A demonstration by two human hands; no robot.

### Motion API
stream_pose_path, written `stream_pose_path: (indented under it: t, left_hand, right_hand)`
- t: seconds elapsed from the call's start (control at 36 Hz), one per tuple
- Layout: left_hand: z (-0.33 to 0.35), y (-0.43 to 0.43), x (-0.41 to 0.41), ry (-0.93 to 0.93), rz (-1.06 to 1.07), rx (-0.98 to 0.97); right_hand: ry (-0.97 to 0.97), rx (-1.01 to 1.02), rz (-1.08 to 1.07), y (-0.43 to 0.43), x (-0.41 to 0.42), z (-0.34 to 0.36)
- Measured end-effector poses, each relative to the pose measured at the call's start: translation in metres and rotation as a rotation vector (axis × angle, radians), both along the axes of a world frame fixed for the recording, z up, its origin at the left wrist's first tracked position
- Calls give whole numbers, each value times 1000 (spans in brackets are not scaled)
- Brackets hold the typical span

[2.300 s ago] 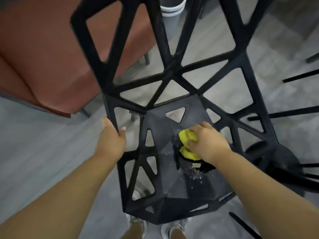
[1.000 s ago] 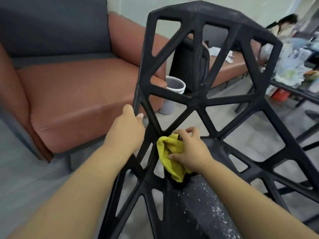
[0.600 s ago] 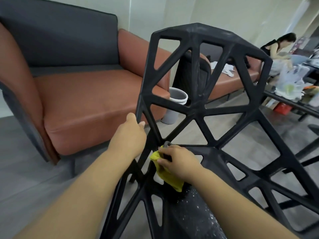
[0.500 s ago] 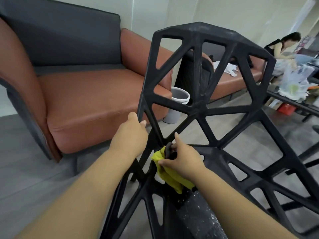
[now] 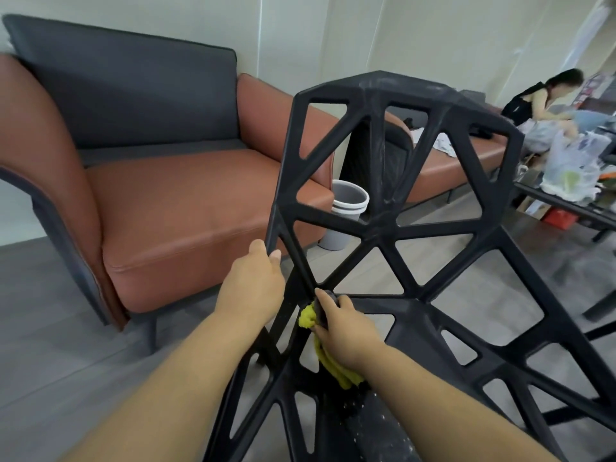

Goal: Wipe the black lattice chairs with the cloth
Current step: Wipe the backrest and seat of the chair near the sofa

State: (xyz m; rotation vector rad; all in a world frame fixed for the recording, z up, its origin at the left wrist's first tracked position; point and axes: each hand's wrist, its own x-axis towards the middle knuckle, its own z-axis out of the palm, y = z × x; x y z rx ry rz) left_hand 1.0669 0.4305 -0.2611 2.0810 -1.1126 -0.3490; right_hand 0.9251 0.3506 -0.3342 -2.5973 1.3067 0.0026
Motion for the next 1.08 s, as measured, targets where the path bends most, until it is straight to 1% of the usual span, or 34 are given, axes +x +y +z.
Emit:
stream_pose_path:
  t: [0.06, 0.19, 0.31, 0.44, 0.53, 0.58, 0.67, 0.75, 0.81, 0.86, 0.92, 1.0, 1.08]
  left_hand:
    - [1, -2, 2, -21, -8, 8]
    - [9, -17, 13, -36, 6, 20]
    - [24, -34, 23, -6, 5, -18]
    - [39, -67, 32, 51, 16, -116]
    - [39, -77, 31, 139, 21, -220]
    - [34, -78, 30, 135, 29, -287]
    - [27, -81, 33, 102, 37, -311]
    - [25, -82, 36, 79, 47, -312]
    - [24, -83, 36, 76, 52, -318]
    - [23, -83, 37, 75, 56, -323]
    - [22, -84, 37, 74, 54, -323]
    - [21, -83, 37, 102, 40, -311]
    - [20, -84, 37, 118, 43, -314]
  right_hand:
    - [-39, -55, -17, -6, 0, 16]
    - [-309, -125, -119, -29, 3, 72]
    - [-386, -313, -76, -47, 9, 124]
    - [-450, -539, 2, -70, 22, 184]
    - [-537, -662, 14, -85, 31, 210]
    - [-609, -708, -15, -98, 38, 224]
    - [-701, -699, -112, -121, 52, 239]
    - [-767, -576, -294, -136, 69, 242]
    - [-774, -548, -339, -138, 85, 235]
    - [-801, -590, -245, -131, 100, 223]
    - [-787, -681, -44, -118, 110, 211]
    - [-660, -794, 285, -103, 115, 201]
    - [-492, -913, 468, -106, 110, 203]
